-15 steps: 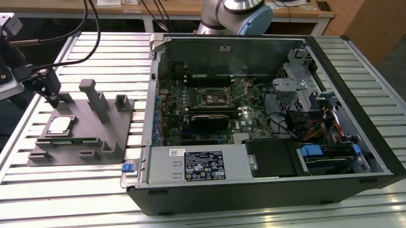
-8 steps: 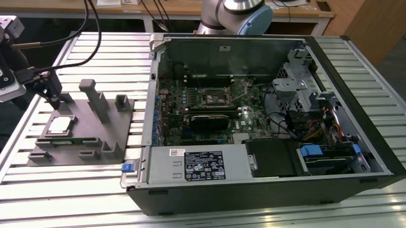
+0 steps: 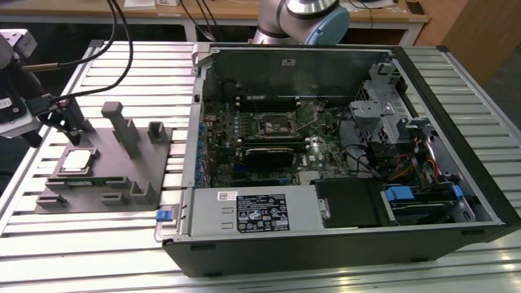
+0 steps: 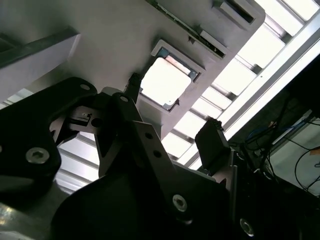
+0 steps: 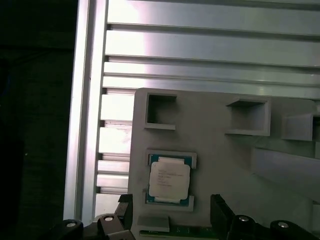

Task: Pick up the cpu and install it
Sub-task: 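Pick up the cpu and move it towards the insertion slot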

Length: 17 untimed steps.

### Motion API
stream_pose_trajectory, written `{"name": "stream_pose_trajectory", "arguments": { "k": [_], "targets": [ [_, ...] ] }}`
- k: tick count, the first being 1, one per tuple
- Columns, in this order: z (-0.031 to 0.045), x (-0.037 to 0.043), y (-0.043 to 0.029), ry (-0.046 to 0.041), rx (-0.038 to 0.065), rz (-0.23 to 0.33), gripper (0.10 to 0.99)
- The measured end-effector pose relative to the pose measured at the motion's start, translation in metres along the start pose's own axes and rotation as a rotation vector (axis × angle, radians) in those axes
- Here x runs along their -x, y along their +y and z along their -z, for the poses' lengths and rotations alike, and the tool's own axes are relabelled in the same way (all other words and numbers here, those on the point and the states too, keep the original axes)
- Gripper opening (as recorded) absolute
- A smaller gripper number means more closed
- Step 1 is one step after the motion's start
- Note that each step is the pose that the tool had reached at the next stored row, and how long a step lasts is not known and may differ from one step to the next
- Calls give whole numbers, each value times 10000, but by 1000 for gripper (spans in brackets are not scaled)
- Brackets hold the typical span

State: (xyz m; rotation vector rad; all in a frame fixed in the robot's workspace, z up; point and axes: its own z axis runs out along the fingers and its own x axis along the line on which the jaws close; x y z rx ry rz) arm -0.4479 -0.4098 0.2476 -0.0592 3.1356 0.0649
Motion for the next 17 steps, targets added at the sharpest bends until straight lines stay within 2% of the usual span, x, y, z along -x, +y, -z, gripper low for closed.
{"name": "stream_pose_trajectory", "arguments": {
  "k": [10, 17],
  "targets": [
    [-145, 15, -6, -26, -1, 0, 718],
    [-210, 14, -9, -29, -1, 0, 718]
  ]
}}
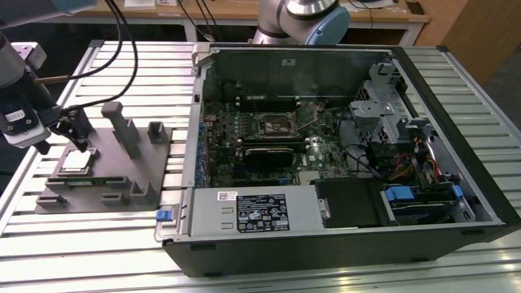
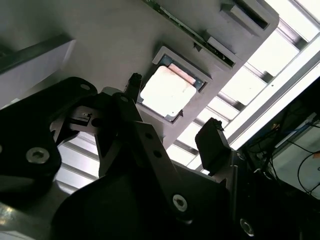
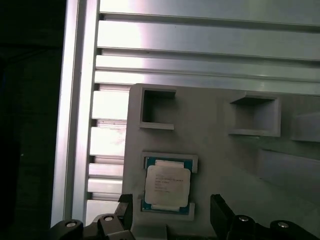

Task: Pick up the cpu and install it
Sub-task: 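Pick up the cpu and move it towards the insertion slot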

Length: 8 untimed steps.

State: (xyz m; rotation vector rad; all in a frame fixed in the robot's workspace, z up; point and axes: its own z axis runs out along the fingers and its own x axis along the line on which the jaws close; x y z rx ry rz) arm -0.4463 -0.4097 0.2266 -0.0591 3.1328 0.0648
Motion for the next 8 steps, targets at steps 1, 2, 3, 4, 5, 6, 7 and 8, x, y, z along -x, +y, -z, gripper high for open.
{"name": "stream_pose_trajectory", "arguments": {
  "k": [1, 2, 3, 4, 5, 6, 7, 8],
  "targets": [
    [-6, 0, 0, 0, 0, 0, 718],
    [-12, 0, -1, 1, 0, 0, 718],
    [-20, 0, -1, 1, 0, 0, 718],
    [-25, 0, -1, 1, -1, 0, 718],
    [-31, -1, -1, 1, 0, -1, 718],
    [-37, -1, -2, 1, -1, 0, 718],
    [-46, 0, -2, 1, 0, 0, 718],
    [-59, 1, -2, 0, 0, -1, 718]
  ]
}}
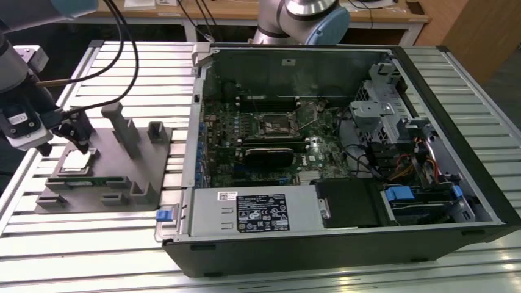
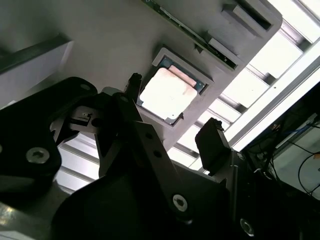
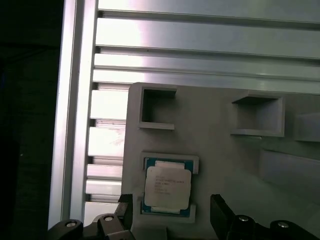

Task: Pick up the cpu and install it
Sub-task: 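Pick up the cpu and move it towards the insertion slot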

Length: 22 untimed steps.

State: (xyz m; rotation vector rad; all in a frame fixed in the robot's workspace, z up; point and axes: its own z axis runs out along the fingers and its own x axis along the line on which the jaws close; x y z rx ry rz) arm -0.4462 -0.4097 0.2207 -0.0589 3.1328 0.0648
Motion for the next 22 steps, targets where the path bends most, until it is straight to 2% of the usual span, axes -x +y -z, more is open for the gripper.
{"name": "stream_pose_trajectory", "arguments": {
  "k": [13, 22],
  "targets": [
    [-199, 0, -8, -9, -2, -140, 718],
    [-294, 0, 4, -13, -8, -245, 718]
  ]
}}
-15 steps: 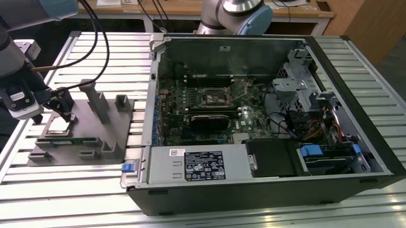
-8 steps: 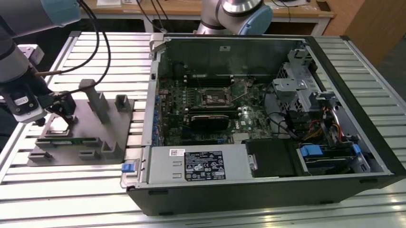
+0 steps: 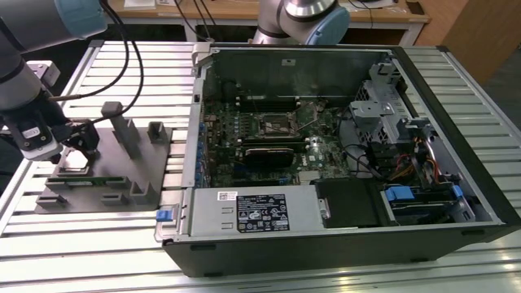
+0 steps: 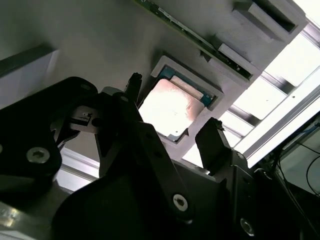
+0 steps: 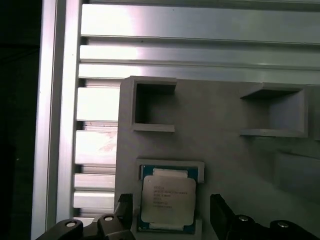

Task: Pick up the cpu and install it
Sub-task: 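Pick up the cpu and move it towards the insertion slot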

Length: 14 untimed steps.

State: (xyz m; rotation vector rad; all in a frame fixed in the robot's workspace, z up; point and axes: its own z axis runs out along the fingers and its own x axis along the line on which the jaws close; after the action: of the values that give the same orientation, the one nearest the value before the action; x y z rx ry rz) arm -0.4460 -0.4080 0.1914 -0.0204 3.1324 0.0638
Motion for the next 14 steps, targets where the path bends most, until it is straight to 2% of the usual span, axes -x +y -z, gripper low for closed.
{"name": "stream_pose_trajectory", "arguments": {
  "k": [6, 7, 8, 14],
  "targets": [
    [-63, -1, -1, 1, -1, 0, 702],
    [-68, -1, -1, 2, -1, 0, 702],
    [-71, -1, -1, 2, -1, 0, 635],
    [-75, -1, -1, 2, -1, -1, 620]
  ]
}}
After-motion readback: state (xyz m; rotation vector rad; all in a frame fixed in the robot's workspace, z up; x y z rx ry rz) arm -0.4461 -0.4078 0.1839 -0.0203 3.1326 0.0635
